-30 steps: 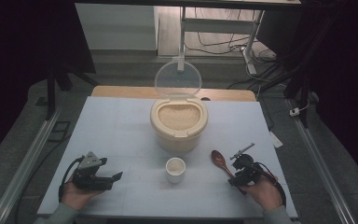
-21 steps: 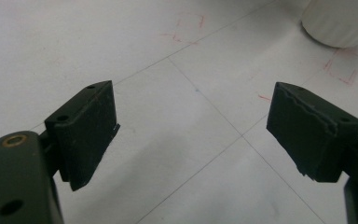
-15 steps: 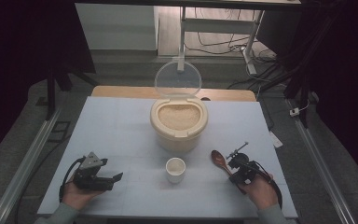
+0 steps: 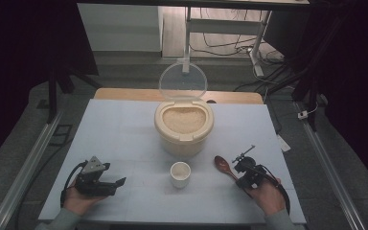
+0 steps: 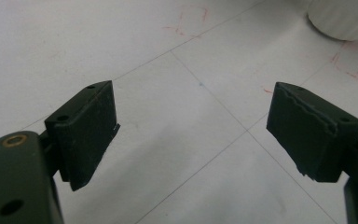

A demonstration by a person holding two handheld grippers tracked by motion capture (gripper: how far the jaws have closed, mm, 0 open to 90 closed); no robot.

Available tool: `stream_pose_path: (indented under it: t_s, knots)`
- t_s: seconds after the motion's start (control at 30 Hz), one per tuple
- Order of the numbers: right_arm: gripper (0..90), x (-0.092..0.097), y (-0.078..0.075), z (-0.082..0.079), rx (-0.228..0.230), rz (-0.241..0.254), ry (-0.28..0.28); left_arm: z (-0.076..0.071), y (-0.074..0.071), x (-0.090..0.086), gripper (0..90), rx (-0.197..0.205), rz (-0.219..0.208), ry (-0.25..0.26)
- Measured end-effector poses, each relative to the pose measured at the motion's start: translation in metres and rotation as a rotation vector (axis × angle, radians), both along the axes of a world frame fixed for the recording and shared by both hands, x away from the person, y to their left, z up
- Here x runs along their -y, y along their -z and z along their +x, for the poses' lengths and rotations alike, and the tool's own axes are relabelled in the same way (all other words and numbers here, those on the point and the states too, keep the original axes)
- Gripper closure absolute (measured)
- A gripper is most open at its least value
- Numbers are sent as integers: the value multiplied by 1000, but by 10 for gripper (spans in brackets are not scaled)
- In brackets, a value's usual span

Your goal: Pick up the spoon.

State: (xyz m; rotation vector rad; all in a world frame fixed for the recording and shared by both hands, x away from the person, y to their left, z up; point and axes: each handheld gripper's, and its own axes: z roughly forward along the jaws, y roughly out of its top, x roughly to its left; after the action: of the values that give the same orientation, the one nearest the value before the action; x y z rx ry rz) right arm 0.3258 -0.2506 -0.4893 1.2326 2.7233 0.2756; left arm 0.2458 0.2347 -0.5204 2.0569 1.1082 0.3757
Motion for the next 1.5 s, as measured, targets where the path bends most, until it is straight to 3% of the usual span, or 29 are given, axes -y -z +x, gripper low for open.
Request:
stream_pose_path:
  t_s: [0.17, 0.4, 0.43, 0.53, 0.67, 1.1, 1.23, 1.5]
  knots:
    - [799, 8, -5, 0, 6, 48, -12, 0, 1, 0, 158, -1, 4, 1]
    - [799, 18, -19, -3, 50, 131, -31, 0, 1, 0, 158, -1, 6, -4]
    - [799, 19, -24, -5, 61, 160, -49, 0, 1, 0, 158, -1, 7, -4]
    - [799, 20, -28, -6, 73, 178, -66, 0, 1, 0, 158, -3, 7, -4]
    - [799, 20, -39, -11, 85, 241, -115, 1, 1, 0, 158, -4, 7, -2]
    - [799, 10, -52, -18, 114, 320, -221, 1, 1, 0, 158, -3, 9, 0]
    - [799, 4, -56, -21, 116, 366, -253, 1, 1, 0, 158, -4, 9, -1]
    - [799, -6, -60, -23, 126, 387, -303, 1, 1, 1, 158, -4, 11, 0]
